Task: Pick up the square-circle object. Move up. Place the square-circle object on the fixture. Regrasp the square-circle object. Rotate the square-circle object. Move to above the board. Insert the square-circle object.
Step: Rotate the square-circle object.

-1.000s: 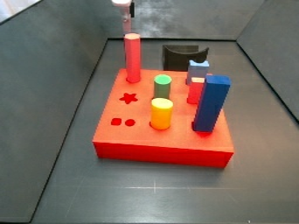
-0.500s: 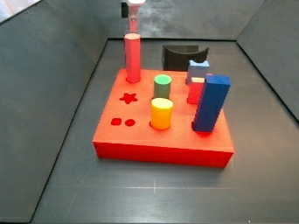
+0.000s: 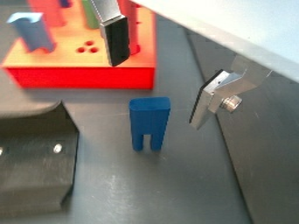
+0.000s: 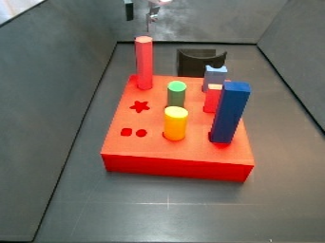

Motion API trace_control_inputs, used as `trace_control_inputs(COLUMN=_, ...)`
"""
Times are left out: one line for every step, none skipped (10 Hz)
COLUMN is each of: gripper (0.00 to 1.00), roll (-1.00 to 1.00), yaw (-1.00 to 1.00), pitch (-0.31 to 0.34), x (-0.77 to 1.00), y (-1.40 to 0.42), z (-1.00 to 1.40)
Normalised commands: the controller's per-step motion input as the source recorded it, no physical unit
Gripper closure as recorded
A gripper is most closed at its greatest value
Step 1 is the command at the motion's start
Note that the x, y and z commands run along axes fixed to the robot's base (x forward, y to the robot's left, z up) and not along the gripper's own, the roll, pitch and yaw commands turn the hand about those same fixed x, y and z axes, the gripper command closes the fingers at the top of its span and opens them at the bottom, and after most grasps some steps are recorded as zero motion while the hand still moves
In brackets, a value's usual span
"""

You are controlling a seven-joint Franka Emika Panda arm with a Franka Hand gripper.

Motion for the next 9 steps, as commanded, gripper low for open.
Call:
trace_control_inputs(gripper=0.0, roll=-0.05, yaw=1.0, pitch=0.003, x=0.04, y=0.0, z=-0.02)
trace_control_inputs(gripper=0.0, roll=-0.06, yaw=1.0, pitch=0.004, x=0.04, y=0.0, z=-0.02)
trace_control_inputs(gripper=0.0, roll=-0.06, yaw=1.0, pitch=0.004, x=0.04, y=0.0, z=-0.02)
trace_control_inputs(gripper=0.0, roll=-0.07, yaw=1.0, pitch=0.004, x=0.04, y=0.0, z=-0.02)
trace_control_inputs(gripper=0.0, roll=-0.07, yaw=1.0, pitch=0.005, x=0.04, y=0.0, z=-0.02)
trace_control_inputs(gripper=0.0, roll=-0.08, yaw=1.0, pitch=0.005, x=0.04, y=0.0, z=-0.02)
trace_control_inputs(gripper=0.0, roll=-0.1, yaw=1.0, pitch=0.007, x=0.04, y=0.0, z=-0.02)
trace_control_inputs(gripper=0.0, roll=-0.11, yaw=1.0, pitch=0.007, x=0.04, y=0.0, z=-0.02)
trace_control_inputs(gripper=0.0, roll=-0.14, yaw=1.0, pitch=0.009, x=0.04, y=0.0, z=-0.02)
